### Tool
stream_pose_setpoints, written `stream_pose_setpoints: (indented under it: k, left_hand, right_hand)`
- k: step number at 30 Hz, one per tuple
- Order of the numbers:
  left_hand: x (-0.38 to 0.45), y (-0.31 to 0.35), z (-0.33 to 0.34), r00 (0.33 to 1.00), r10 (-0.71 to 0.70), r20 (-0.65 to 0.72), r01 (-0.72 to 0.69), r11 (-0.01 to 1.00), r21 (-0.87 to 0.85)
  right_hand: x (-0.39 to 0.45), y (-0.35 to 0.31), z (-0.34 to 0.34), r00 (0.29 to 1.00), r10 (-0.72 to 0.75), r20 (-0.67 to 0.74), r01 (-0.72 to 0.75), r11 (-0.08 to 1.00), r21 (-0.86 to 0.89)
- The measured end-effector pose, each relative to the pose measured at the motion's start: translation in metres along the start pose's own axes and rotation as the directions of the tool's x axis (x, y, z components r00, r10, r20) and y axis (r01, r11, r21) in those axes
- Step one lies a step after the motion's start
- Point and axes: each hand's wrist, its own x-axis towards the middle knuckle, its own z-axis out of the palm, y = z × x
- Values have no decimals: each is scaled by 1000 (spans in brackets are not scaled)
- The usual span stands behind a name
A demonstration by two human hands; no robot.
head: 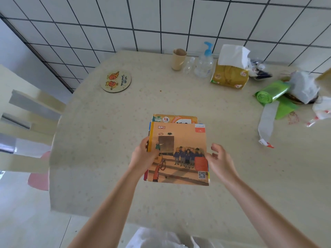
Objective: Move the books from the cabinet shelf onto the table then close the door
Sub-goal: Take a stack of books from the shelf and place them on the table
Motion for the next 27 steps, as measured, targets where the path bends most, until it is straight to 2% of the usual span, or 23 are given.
stream_pose_setpoints:
  k: [5,10,15,18,22,27]
  left_hand:
    - [-43,1,13,982,136,-130,-129,990,65]
    - [-88,2,40,947,293,-134,-285,955,77]
    - [-123,9,82,896,442,33,-443,887,130]
    - [-141,13,110,872,478,100,-488,865,114]
    - [-154,13,142,845,476,245,-508,857,89]
    - [-157,13,163,751,493,440,-604,782,154]
  right_hand:
    - [-33,19,-18,994,-110,-26,111,993,47]
    - [-67,35,-32,977,-206,-51,210,972,103]
    - [-100,58,-50,968,-224,-114,237,965,112]
    - [-120,78,-57,961,-210,-180,229,969,89]
    - [-150,108,-59,956,-115,-270,144,985,93]
    - [-193,142,-52,907,66,-416,8,985,173]
